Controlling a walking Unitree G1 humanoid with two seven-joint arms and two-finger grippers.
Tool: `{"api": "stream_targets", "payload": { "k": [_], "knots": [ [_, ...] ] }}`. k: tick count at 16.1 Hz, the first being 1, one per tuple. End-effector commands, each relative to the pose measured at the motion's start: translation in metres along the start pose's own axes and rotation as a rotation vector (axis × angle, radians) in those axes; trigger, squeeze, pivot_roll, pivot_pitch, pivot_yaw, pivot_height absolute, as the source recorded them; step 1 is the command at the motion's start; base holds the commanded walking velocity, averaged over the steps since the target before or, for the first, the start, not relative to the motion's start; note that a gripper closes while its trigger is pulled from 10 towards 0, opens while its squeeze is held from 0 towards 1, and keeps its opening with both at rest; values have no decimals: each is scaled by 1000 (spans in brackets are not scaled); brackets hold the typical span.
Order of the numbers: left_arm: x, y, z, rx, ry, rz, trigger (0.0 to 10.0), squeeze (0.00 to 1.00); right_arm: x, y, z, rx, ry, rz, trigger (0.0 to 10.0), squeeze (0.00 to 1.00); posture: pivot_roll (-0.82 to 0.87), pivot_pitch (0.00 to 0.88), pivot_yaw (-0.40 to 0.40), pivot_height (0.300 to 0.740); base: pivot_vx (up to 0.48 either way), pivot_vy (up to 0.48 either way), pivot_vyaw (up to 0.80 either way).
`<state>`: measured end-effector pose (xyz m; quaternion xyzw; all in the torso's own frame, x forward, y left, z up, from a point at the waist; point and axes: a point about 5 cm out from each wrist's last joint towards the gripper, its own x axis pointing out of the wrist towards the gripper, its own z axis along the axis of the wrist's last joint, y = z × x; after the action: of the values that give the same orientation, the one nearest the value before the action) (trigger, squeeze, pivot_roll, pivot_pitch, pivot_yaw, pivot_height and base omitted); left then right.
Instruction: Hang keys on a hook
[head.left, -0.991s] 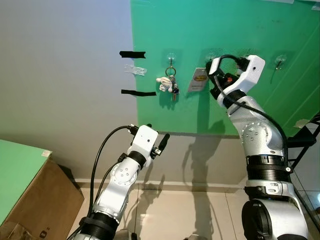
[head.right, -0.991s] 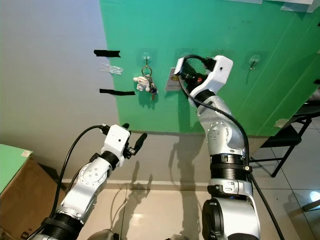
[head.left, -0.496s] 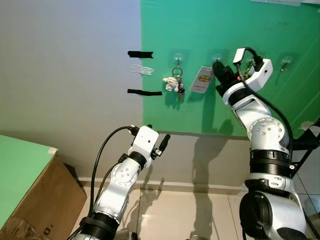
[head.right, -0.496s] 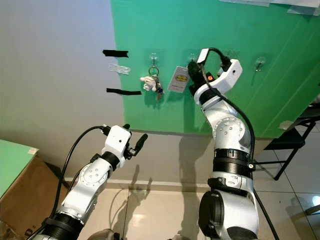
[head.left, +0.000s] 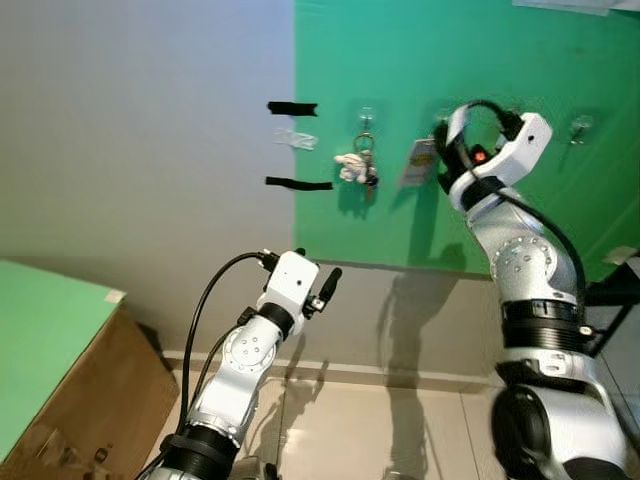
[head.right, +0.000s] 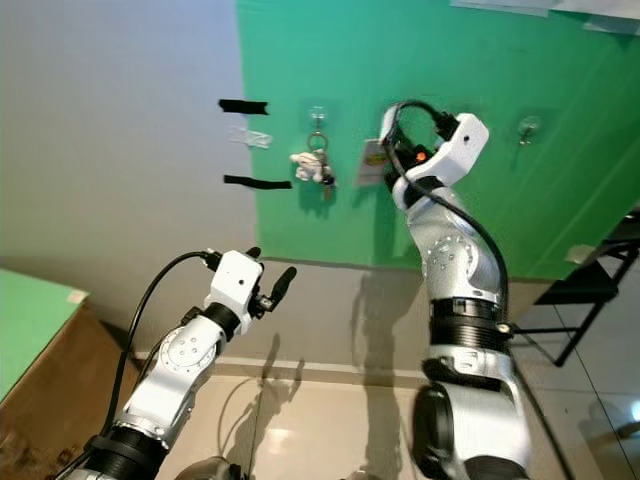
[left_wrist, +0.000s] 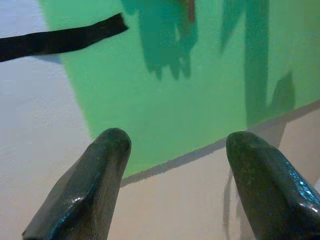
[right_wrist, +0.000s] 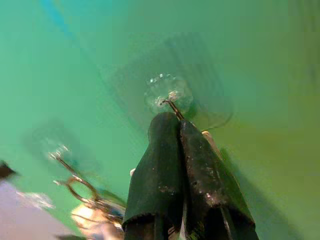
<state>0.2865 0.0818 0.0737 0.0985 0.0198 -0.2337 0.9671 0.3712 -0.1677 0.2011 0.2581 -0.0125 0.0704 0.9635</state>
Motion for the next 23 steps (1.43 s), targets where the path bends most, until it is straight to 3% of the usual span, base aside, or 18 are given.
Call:
{"api": "stream_targets", "payload": {
  "k": [1, 9, 12, 16, 20, 23],
  "knots": [
    [1, -3, 0, 6, 2, -6, 10000, 0, -5, -9, 31, -71, -139, -35, 10000, 0, -84, 0, -49, 722, 0, 0, 0],
    [-1, -2, -1, 10, 7, -11, 10000, 0, -14, 3, 21, -220, -48, 118, 10000, 0, -86, 3, -41, 722, 0, 0, 0],
    [-1, -3, -1, 11, 7, -13, 10000, 0, -19, 4, 18, -216, -12, 156, 10000, 0, -89, 4, -43, 722, 0, 0, 0],
    [0, -4, -2, 8, 8, -13, 10000, 0, -32, 1, 1, -215, 115, 208, 10000, 0, -95, 6, -47, 722, 0, 0, 0],
    [0, -5, -2, 6, 7, -15, 10000, 0, -33, -10, 10, -228, 78, 121, 10000, 0, -101, 7, -47, 722, 0, 0, 0],
    [0, -5, -1, 6, 7, -15, 10000, 0, -33, -5, 14, -237, 74, 153, 10000, 0, -101, 8, -47, 722, 0, 0, 0]
  ]
}}
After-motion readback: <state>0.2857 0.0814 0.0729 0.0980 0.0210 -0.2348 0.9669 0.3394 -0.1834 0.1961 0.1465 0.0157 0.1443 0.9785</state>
